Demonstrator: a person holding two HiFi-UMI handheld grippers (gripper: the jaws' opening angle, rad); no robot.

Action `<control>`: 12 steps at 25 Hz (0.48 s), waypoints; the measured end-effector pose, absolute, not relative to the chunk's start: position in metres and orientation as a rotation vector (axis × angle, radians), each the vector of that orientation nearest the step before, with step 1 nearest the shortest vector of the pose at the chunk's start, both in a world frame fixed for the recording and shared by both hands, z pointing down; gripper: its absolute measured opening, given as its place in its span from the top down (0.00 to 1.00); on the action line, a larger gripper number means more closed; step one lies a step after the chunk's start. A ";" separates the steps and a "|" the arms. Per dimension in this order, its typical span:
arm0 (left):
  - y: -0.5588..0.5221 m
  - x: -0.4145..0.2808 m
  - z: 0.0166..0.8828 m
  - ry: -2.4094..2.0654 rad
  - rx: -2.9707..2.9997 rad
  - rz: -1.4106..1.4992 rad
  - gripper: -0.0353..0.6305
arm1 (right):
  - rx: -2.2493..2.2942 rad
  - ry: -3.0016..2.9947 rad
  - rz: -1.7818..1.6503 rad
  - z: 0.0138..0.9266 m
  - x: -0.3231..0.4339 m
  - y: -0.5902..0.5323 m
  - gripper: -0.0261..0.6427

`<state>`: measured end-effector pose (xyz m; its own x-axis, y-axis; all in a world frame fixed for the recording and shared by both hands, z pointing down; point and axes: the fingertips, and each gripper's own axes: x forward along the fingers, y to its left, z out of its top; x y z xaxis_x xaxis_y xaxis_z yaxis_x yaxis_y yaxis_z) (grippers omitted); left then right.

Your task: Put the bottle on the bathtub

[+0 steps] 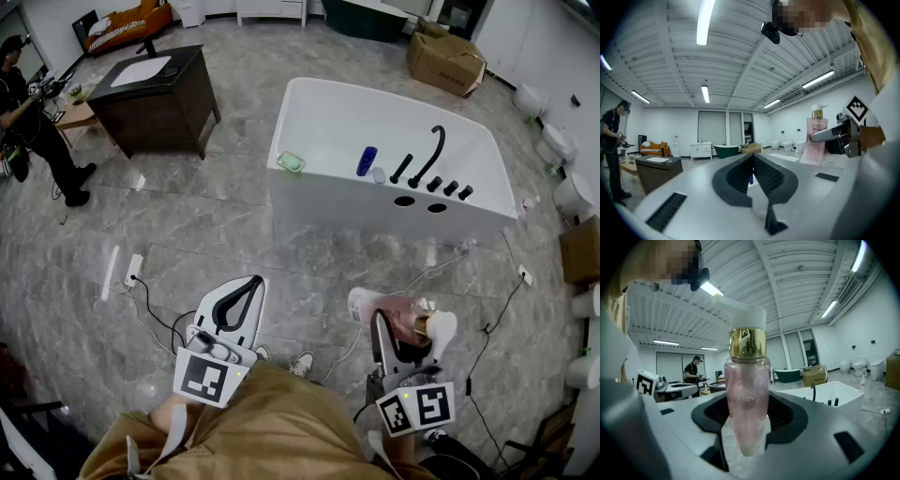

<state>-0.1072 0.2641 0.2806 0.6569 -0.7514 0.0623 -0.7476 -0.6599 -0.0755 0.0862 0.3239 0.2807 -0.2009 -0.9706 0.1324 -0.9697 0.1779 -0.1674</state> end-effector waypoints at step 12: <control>0.251 -0.131 0.278 1.299 -2.823 -0.122 0.94 | -1.968 2.445 -0.371 0.284 0.060 0.307 0.62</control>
